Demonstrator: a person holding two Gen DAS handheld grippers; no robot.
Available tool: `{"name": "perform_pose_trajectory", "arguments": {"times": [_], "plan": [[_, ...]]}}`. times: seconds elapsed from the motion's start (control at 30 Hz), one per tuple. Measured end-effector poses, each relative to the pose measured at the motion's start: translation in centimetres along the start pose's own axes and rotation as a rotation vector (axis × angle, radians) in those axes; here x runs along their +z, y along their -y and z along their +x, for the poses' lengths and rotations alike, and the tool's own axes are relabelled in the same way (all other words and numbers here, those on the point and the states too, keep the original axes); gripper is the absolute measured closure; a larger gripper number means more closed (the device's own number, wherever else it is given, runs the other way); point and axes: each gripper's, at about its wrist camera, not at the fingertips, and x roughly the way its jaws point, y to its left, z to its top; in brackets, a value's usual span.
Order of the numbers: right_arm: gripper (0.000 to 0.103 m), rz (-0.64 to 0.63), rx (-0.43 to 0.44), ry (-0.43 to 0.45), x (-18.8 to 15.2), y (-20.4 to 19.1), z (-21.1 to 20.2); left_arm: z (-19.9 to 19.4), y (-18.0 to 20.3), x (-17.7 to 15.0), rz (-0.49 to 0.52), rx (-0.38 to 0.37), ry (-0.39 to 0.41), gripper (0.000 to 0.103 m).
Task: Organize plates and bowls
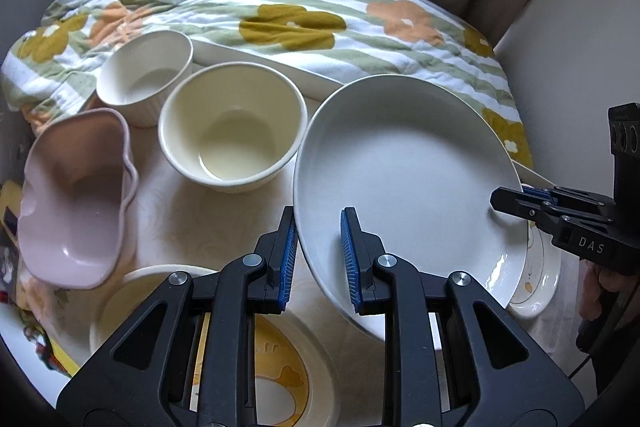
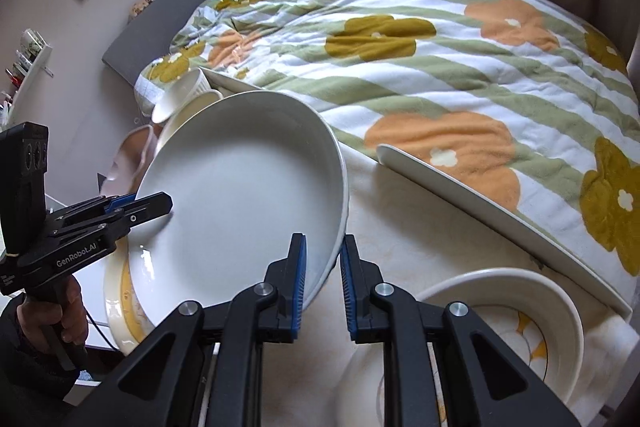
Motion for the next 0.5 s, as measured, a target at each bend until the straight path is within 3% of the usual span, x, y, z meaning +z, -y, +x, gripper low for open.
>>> {"name": "perform_pose_trajectory", "arguments": {"times": [0.23,0.5], "plan": [[0.087,0.034,-0.029,0.072,-2.2,-5.5,-3.2,-5.3,-2.5,-1.0,0.061,-0.036,0.05,0.084],[0.087,0.146,-0.077,0.122,-7.0,-12.5,-3.4,-8.9,-7.6,-3.9,0.17,-0.088,0.024,0.084]]}}
